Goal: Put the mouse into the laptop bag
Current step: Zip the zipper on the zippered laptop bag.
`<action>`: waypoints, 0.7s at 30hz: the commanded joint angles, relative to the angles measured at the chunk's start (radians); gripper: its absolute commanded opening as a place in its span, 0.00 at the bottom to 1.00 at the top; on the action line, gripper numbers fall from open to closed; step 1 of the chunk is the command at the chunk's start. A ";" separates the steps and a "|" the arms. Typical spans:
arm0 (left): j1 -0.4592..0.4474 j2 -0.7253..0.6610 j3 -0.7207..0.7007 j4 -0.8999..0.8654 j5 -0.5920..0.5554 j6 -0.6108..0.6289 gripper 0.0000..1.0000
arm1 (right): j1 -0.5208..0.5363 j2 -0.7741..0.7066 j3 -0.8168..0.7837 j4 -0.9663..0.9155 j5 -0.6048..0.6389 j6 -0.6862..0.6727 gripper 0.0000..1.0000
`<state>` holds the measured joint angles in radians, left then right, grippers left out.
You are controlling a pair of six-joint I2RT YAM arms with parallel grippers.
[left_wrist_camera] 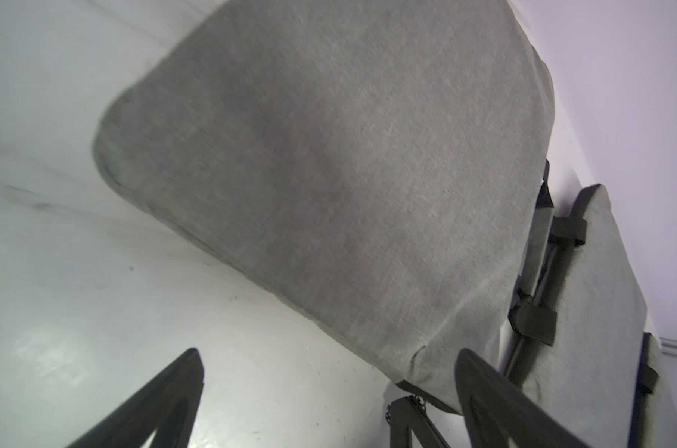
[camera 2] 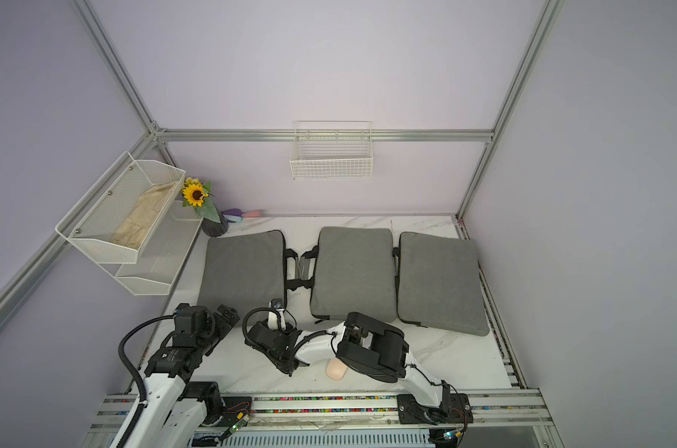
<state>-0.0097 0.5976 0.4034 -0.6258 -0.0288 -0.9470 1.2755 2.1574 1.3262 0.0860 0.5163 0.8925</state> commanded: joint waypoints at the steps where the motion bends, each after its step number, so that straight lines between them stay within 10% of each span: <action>1: 0.005 0.010 -0.059 0.089 0.189 -0.045 1.00 | 0.015 -0.053 -0.036 0.116 -0.107 -0.055 0.00; 16: 0.004 0.147 -0.193 0.350 0.322 -0.135 0.99 | 0.076 -0.057 -0.036 0.149 -0.148 -0.136 0.00; 21: 0.004 0.167 -0.195 0.358 0.268 -0.125 0.43 | 0.094 -0.059 -0.048 0.188 -0.183 -0.166 0.00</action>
<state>-0.0082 0.7647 0.2432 -0.3279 0.2447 -1.0790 1.3479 2.1418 1.2900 0.1959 0.3782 0.7650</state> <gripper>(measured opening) 0.566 0.047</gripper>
